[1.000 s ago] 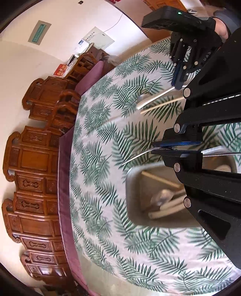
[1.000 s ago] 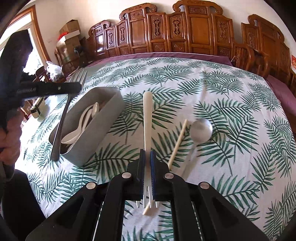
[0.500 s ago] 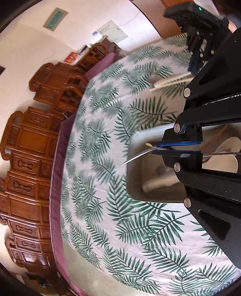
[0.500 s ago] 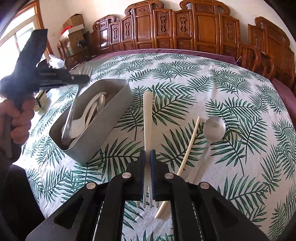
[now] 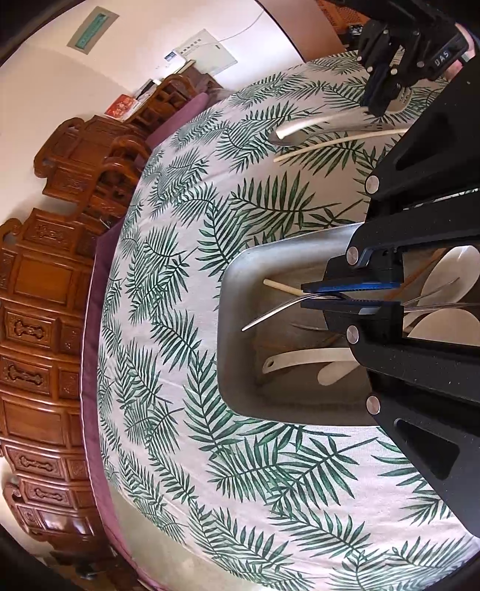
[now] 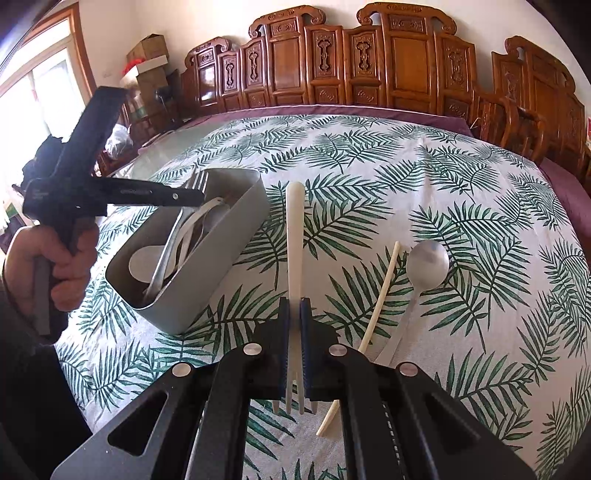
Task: Organize utensils
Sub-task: 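Carry the metal fork into the grey tray and open the left gripper while the right holds the white fork, then lower the white fork into the grey tray and open the right gripper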
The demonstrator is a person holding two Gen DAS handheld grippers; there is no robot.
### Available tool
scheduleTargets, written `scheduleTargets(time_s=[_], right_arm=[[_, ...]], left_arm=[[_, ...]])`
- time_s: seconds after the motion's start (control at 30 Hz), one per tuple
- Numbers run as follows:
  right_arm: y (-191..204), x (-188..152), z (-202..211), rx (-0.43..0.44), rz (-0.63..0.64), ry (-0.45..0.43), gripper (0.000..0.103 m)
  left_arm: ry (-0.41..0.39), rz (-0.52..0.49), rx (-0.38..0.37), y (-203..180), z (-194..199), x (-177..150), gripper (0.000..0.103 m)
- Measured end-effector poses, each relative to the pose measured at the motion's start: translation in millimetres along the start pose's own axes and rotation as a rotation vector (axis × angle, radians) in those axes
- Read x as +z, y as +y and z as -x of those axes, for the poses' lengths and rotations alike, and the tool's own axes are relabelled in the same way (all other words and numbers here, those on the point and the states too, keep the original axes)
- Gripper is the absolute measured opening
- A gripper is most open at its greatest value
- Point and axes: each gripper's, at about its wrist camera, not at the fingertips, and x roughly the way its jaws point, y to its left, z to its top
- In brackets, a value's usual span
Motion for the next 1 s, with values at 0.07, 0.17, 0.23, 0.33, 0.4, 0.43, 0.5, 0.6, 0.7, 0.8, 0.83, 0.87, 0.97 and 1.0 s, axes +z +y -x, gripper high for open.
scheduleTargets(time_s=[0.07,0.17,0.23,0.33,0.4,0.43,0.5,0.6,0.7,0.8,0.83,0.87,0.97,1.0], right_arm=[[1.4,1.0,0.9,0.001,-0.002,-0.003,0.007],[4.5,2.2,2.7,0.004,-0.002,-0.009,0.007],[7.1,2.7,4.3,0.006,-0.002,-0.013,0.007],[10.5,3.6,6.5,0.009,-0.006,-0.019,0.007],[13.7,4.4,7.4,0.011,-0.005,-0.022,0.007],[15.7,4.8,8.0,0.015,-0.004,-0.025,0.007],[20.6,5.6,9.7,0.02,-0.003,-0.03,0.007],[28.4,8.2,12.2,0.026,0.001,-0.038,0.007],[36.2,12.1,14.5,0.032,0.009,-0.046,0.007],[44.9,14.5,16.0,0.038,0.018,-0.051,0.007],[47.4,15.5,16.2,0.039,0.02,-0.052,0.007],[49.6,16.2,16.5,0.04,0.022,-0.053,0.007],[57.0,18.7,16.1,0.043,0.028,-0.053,0.007],[59.3,19.8,15.3,0.045,0.029,-0.053,0.007]], left_arm=[[0.01,0.001,0.008,1.1,-3.5,-0.9,0.003],[0.013,-0.007,0.019,0.7,-4.5,-2.8,0.004],[0.011,-0.014,0.022,-0.2,-2.7,-4.3,0.006],[0.0,-0.025,0.029,-2.1,4.3,-7.5,0.011],[-0.016,-0.037,0.034,-4.1,11.9,-10.4,0.02],[-0.026,-0.045,0.045,-5.1,16.6,-12.4,0.021],[-0.04,-0.064,0.06,-7.5,24.2,-15.5,0.022],[-0.063,-0.087,0.083,-9.4,36.2,-19.3,0.03],[-0.088,-0.097,0.107,-8.4,46.8,-21.7,0.036],[-0.102,-0.087,0.119,-3.7,57.6,-26.7,0.044],[-0.108,-0.085,0.122,-2.3,60.4,-27.9,0.047],[-0.114,-0.083,0.126,-1.0,63.1,-29.2,0.051],[-0.134,-0.079,0.151,4.7,73.7,-33.0,0.06],[-0.142,-0.075,0.155,6.8,76.9,-34.2,0.065]])
